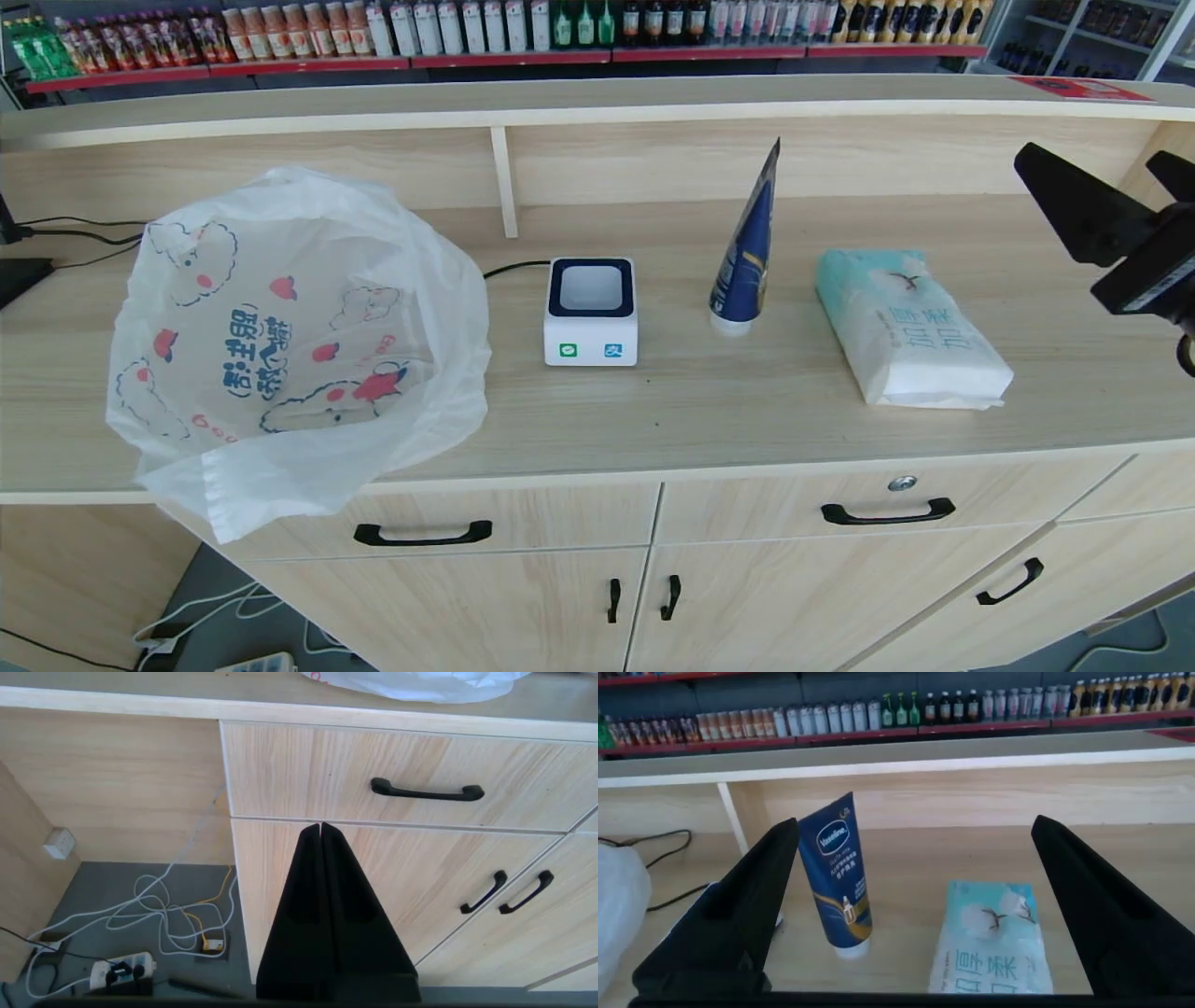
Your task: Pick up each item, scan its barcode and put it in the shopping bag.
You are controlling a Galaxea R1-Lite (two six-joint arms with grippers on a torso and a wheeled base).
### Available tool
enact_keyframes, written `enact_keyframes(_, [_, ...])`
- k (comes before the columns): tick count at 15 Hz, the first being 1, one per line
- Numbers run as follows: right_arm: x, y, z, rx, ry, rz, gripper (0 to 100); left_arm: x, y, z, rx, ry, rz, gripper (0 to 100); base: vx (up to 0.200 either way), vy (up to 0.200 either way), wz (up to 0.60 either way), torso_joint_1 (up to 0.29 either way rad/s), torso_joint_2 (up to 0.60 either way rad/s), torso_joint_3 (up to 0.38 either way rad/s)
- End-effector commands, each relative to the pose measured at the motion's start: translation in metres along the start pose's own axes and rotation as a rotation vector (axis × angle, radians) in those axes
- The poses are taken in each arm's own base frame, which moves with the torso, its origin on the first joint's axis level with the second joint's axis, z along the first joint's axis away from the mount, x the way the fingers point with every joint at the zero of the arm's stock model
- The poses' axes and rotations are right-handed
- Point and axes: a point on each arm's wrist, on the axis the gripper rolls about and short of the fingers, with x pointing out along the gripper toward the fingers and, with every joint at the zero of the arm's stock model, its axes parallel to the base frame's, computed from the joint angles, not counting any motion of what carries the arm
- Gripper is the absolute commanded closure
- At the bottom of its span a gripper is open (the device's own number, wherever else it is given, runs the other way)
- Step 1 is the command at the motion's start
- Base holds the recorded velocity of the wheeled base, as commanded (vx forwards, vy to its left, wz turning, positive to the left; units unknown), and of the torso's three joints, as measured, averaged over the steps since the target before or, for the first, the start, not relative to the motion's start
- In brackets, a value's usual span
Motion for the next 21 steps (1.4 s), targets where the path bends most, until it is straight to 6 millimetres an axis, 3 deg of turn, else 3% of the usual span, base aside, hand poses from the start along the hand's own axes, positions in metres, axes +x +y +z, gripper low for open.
enact_keyframes(1, [0.035, 0.031, -0.037, -0.009, 0.049, 0.007, 0, 0.000, 0.000, 0.000, -0.001, 0.001, 0.000, 100, 0.000, 0.000, 0.00, 0.000, 0.00, 0.000])
enact_keyframes(2, [0.039, 0.036, -0.048, -0.021, 0.060, 0.004, 0, 0.000, 0.000, 0.000, 0.000, 0.001, 0.000, 100, 0.000, 0.000, 0.00, 0.000, 0.00, 0.000])
enact_keyframes(7, [0.030, 0.075, -0.064, 0.000, 0.138, 0.024, 0, 0.000, 0.000, 0.000, 0.000, 0.001, 0.000, 100, 0.000, 0.000, 0.00, 0.000, 0.00, 0.000])
enact_keyframes(18, [0.040, 0.093, -0.111, -0.042, 0.245, 0.028, 0, 0.000, 0.000, 0.000, -0.001, 0.001, 0.000, 100, 0.000, 0.000, 0.00, 0.000, 0.00, 0.000])
enact_keyframes(21, [0.058, 0.107, -0.127, -0.027, 0.223, 0.024, 0, 0.000, 0.000, 0.000, -0.001, 0.001, 0.000, 100, 0.000, 0.000, 0.00, 0.000, 0.00, 0.000])
